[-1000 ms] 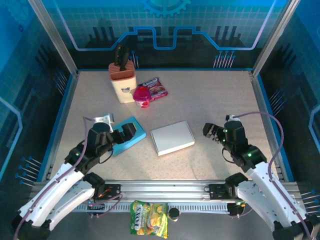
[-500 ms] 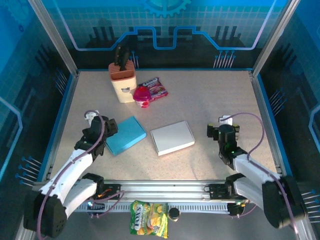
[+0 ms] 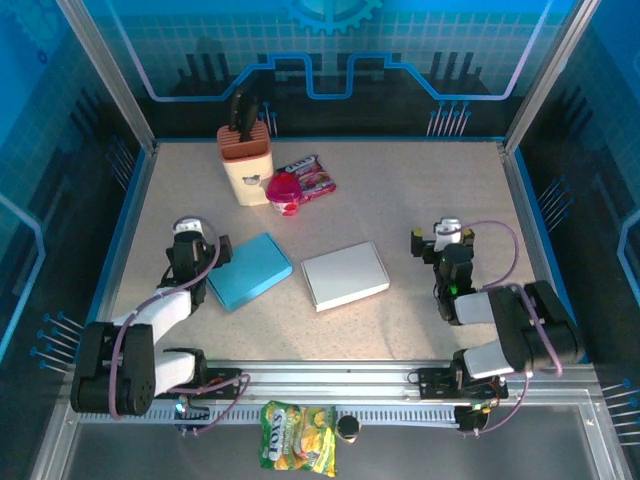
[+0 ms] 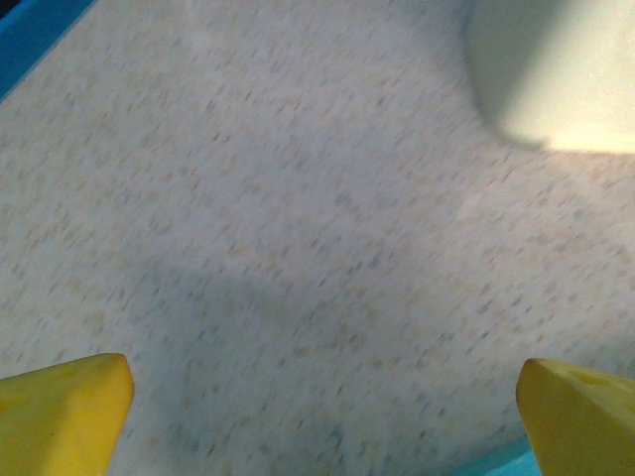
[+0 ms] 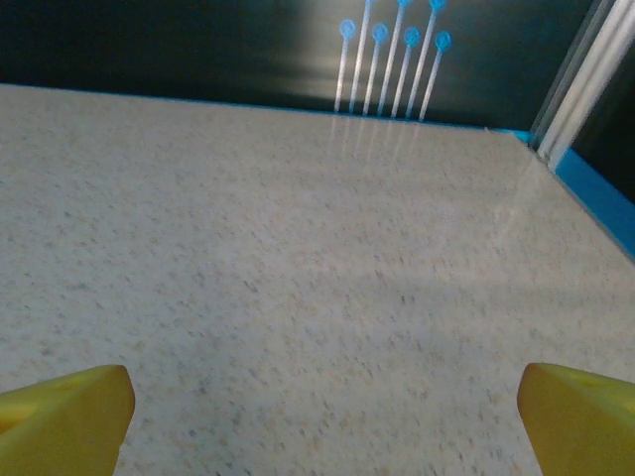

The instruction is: Fold the paper box

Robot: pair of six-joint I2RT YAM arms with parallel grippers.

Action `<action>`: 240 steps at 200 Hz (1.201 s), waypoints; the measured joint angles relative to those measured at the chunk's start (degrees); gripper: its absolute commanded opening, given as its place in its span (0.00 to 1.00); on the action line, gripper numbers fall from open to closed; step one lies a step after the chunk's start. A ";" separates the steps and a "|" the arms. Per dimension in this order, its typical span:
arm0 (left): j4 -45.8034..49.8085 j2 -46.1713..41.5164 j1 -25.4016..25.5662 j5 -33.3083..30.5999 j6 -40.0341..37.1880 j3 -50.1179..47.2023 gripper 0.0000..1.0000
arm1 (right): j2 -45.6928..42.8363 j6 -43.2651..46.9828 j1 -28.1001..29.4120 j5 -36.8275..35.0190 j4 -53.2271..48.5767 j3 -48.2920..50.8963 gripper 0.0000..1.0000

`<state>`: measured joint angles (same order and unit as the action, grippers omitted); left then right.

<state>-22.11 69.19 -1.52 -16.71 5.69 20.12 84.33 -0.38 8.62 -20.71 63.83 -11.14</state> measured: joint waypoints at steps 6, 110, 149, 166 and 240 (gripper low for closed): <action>-2.99 0.70 -0.13 0.72 -0.31 -0.48 0.99 | 1.99 0.02 -0.81 0.92 1.79 1.05 1.00; -41.88 15.50 1.42 6.19 -2.27 -9.38 0.99 | 5.81 0.00 -1.31 4.59 5.33 -1.88 1.00; -39.39 20.96 0.61 6.73 -2.64 -5.86 0.99 | 5.25 -0.22 -1.60 4.26 -0.28 -5.55 1.00; -36.70 20.85 0.50 7.67 -2.69 -1.29 0.99 | 5.25 -0.20 -1.60 4.26 -1.88 -6.43 1.00; -35.56 20.33 0.55 8.66 -2.69 -0.85 0.99 | 5.22 -0.15 -1.55 4.22 -5.44 -7.21 1.00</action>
<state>-57.67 89.52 -0.97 -8.05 3.01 19.27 89.56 -0.54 7.07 -16.49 58.39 -18.35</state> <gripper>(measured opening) 0.992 0.997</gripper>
